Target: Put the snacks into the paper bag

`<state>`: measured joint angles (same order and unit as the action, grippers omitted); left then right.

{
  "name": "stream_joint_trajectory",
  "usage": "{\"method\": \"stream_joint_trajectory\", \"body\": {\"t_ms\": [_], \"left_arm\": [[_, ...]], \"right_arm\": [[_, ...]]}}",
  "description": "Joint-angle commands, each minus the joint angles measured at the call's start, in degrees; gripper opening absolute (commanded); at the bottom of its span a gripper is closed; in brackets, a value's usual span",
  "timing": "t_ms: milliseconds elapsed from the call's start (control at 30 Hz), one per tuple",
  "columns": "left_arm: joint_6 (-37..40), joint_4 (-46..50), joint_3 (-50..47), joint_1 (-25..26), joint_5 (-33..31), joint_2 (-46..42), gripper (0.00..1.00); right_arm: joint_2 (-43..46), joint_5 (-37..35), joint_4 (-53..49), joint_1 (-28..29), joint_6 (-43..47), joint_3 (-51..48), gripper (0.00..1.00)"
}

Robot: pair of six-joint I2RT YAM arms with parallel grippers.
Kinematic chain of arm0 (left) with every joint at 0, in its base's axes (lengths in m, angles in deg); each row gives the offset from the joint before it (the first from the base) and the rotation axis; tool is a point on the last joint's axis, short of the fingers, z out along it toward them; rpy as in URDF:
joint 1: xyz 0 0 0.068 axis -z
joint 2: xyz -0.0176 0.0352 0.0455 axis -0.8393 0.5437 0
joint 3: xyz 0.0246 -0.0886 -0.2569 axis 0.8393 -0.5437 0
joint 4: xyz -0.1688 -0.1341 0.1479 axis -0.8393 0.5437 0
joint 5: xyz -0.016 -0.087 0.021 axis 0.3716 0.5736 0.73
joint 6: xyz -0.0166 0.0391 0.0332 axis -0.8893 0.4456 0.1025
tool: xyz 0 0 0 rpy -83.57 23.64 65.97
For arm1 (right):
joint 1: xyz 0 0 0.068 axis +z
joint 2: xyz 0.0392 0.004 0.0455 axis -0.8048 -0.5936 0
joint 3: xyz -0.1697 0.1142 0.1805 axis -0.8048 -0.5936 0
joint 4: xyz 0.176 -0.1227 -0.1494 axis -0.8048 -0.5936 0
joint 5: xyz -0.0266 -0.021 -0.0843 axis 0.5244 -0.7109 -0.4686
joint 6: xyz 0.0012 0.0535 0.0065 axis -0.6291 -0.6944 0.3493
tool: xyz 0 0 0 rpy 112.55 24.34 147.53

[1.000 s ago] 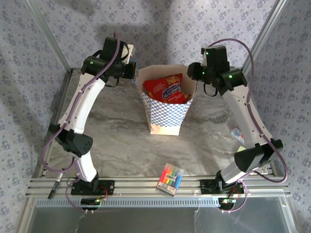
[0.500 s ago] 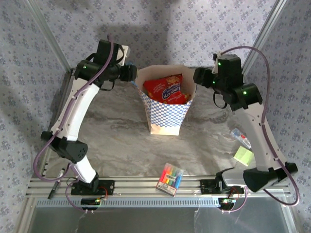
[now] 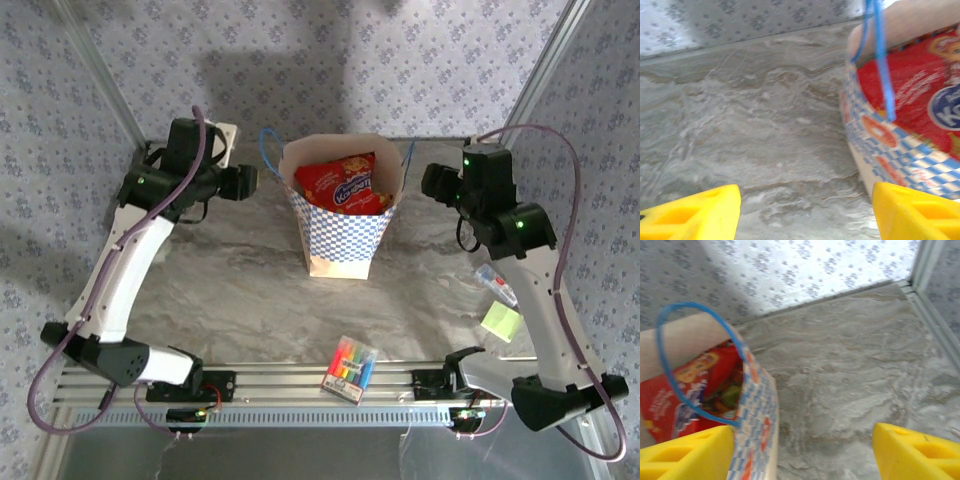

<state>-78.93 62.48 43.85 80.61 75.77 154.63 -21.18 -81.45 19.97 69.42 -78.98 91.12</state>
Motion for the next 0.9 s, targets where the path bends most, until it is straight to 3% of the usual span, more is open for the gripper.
{"method": "stream_joint_trajectory", "body": {"t_ms": [0, 133, 167, 200, 433, 600, 867], "left_arm": [[0.5, -3.2, -5.6, -1.3, -6.0, -3.6, 0.73], [-0.2, -5.9, -12.5, -3.5, -8.5, -6.6, 0.82], [-0.5, -6.6, -13.8, -4.0, -8.8, -7.1, 0.97], [-0.9, -7.0, -14.9, -4.5, -9.1, -7.3, 1.00], [-2.1, -12.9, -20.9, -7.4, -10.9, -7.3, 1.00], [2.8, -26.1, -31.5, -8.9, -14.2, -9.1, 1.00], [5.5, -47.7, -47.4, -12.7, -10.5, -10.6, 1.00]], "right_arm": [[2.1, -5.2, -1.0, -2.0, 0.5, -3.8, 0.76], [2.6, -4.6, 0.8, -6.2, 0.6, -8.8, 0.78], [2.3, -3.9, 1.3, -7.3, 0.7, -9.8, 0.78], [2.0, -3.0, 2.2, -8.3, 0.8, -10.9, 0.78], [0.7, -1.7, 13.1, -12.0, 2.4, -21.6, 0.81], [0.1, -2.3, 25.9, -13.9, 6.4, -30.5, 0.86], [-4.8, -1.5, 44.7, -15.8, 13.3, -43.6, 0.92]]}}
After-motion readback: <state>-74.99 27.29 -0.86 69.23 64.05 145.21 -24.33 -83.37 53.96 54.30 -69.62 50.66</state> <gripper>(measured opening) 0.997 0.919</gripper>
